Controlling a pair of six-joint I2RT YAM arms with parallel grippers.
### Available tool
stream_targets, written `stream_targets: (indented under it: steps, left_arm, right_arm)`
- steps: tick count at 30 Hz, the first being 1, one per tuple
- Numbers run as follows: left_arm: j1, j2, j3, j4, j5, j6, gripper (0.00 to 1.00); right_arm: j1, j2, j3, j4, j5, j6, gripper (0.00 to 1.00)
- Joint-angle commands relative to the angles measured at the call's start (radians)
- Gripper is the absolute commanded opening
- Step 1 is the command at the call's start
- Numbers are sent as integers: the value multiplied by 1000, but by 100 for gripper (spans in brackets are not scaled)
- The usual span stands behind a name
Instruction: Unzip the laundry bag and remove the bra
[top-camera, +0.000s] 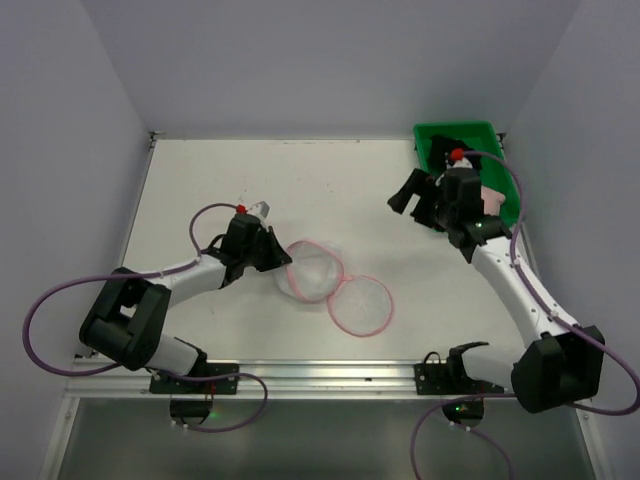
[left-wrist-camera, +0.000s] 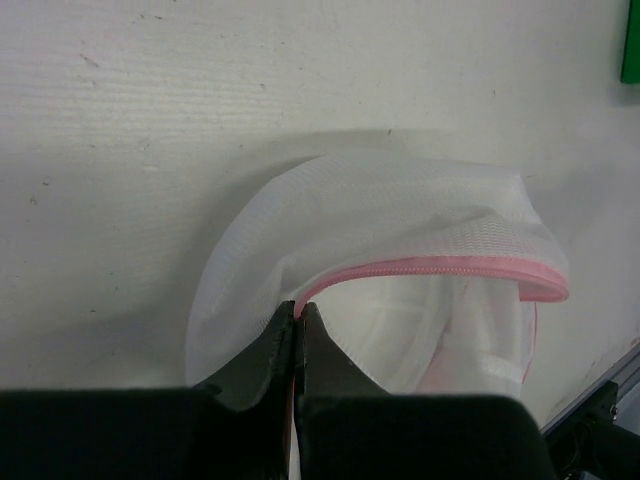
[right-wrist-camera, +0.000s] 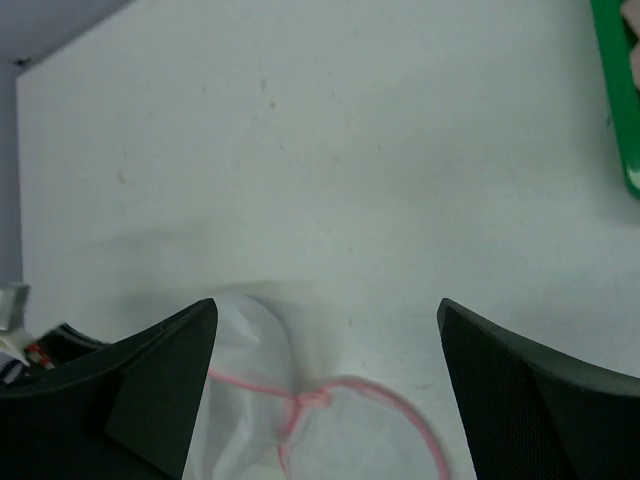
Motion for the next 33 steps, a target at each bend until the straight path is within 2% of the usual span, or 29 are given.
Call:
stream_targets:
  steps: [1, 5, 11, 16, 21, 26, 29, 30, 32, 33]
  left_arm:
    - [15, -14, -7, 42, -35, 4, 0]
    - [16, -24, -9, 37, -52, -1, 0]
    - [18, -33, -21, 36, -60, -14, 0]
    - [19, -48, -24, 25, -64, -21, 0]
    - [18, -56, -26, 16, -66, -21, 0]
    - [19, -56, -35, 17, -70, -14, 0]
    - [19, -51, -44, 29, -61, -14, 0]
    - [21, -45, -46, 32, -58, -7, 0]
    - [19, -39, -44, 34, -47, 7, 0]
    - [19, -34, -43, 34, -44, 18, 0]
  right_arm:
    - [62, -57, -187, -76, -26, 34, 92]
    - [115, -96, -339, -140, -75, 29, 89]
    - [205, -72, -431, -173, -96, 37, 81]
    - [259, -33, -462, -130, -101, 74, 71]
    - [283, 79, -462, -80, -133, 70, 62]
    - [290, 125, -480, -40, -151, 81, 58]
    - [290, 122, -477, -46, -141, 84, 42]
    - [290, 116, -475, -50, -125, 87, 26]
    - [290, 82, -471, -78, -102, 90, 14]
    - [290, 64, -468, -93, -92, 89, 4]
